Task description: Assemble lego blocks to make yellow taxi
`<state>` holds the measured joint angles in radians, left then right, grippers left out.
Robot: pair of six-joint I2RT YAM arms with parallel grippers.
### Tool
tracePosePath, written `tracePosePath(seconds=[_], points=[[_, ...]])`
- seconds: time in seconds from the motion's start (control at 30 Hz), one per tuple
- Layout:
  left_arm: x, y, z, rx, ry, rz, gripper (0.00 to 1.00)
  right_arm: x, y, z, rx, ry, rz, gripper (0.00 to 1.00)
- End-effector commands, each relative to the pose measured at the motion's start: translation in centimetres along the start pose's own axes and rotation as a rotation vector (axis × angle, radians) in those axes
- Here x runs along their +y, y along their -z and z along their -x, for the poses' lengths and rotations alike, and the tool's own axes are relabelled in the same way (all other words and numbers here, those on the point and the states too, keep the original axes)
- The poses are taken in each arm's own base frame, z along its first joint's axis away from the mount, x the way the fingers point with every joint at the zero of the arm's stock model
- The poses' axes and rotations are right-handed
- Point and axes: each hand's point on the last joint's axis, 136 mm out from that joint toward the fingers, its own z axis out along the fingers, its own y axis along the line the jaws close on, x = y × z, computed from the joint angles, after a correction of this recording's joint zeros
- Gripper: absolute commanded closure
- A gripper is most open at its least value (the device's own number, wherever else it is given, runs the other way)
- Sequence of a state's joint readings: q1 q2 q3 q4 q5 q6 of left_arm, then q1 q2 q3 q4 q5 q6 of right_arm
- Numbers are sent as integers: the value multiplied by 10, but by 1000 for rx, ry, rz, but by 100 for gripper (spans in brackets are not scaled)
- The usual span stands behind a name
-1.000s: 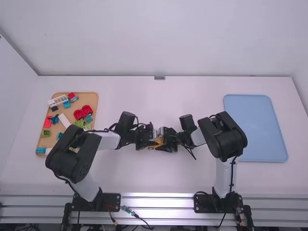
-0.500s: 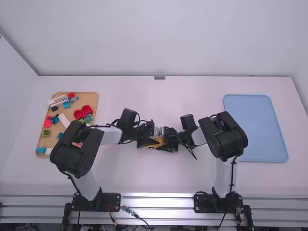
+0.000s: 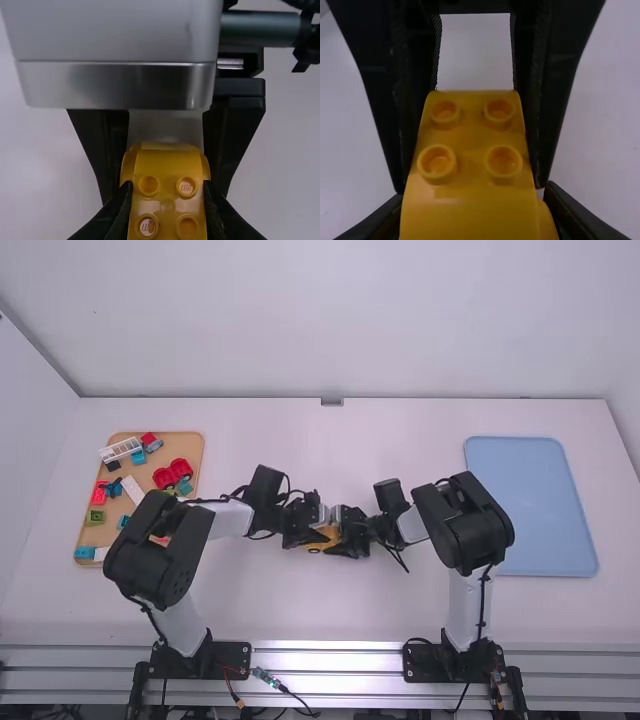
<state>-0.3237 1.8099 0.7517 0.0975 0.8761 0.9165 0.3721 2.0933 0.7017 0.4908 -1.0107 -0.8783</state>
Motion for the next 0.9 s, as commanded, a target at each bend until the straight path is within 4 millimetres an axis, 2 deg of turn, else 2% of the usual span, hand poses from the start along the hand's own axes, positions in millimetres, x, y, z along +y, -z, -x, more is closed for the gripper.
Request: tracePosePath(seconds=[0.0, 0.23, 0.37, 0.87], points=[[-21, -4, -28, 59, 106, -42, 98, -8, 6, -14, 35, -45, -42, 93], [-20, -6, -25, 60, 123, -32, 98, -9, 5, -13, 35, -41, -45, 91], [-14, -5, -27, 71, 127, -5, 98, -11, 5, -13, 35, -48, -52, 94], [-17, -2, -31, 113, 117, 20, 98, -15, 5, -10, 24, -56, -64, 95]])
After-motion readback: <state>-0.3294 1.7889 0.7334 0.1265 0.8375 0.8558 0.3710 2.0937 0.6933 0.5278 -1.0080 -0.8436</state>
